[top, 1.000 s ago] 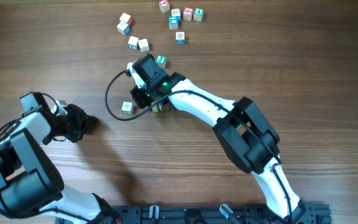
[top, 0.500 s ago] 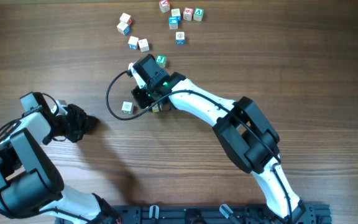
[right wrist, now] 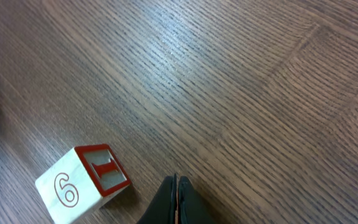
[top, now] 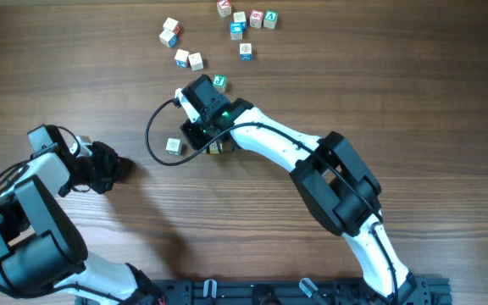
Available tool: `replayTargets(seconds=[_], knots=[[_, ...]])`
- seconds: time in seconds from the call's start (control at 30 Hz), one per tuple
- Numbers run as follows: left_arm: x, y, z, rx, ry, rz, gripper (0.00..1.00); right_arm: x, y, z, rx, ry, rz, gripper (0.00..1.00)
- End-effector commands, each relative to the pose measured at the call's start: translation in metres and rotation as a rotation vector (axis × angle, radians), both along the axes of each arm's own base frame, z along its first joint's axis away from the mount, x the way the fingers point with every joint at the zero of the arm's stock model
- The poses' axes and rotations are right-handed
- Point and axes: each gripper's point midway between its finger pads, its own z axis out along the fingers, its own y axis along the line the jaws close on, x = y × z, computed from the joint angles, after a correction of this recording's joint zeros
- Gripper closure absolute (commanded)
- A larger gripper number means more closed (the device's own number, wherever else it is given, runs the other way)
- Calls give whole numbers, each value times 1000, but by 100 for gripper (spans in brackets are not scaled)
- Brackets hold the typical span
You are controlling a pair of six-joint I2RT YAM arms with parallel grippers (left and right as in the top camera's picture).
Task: Form a horizontal line
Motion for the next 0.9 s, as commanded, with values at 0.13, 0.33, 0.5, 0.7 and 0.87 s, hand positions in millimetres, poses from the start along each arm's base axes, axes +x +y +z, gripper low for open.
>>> replayTargets(seconds=[0.13,0.33,0.5,0.7,0.87], knots=[[-9,6,-10,62,38,-10,94,-1,2,10,7,-17,32,95],[-9,6,-10,62,37,-11,96,30,-21,62,-2,-138,-147,96],[-6,-4,-10,64,33,-47,96,55,-63,61,-38,-103,-420,96],[5,-19,-8,83,-4,-108,96,65,-106,49,-64,4,-597,96],[11,-29,-8,107,-20,-149,96,48,-135,33,-172,94,-610,95]])
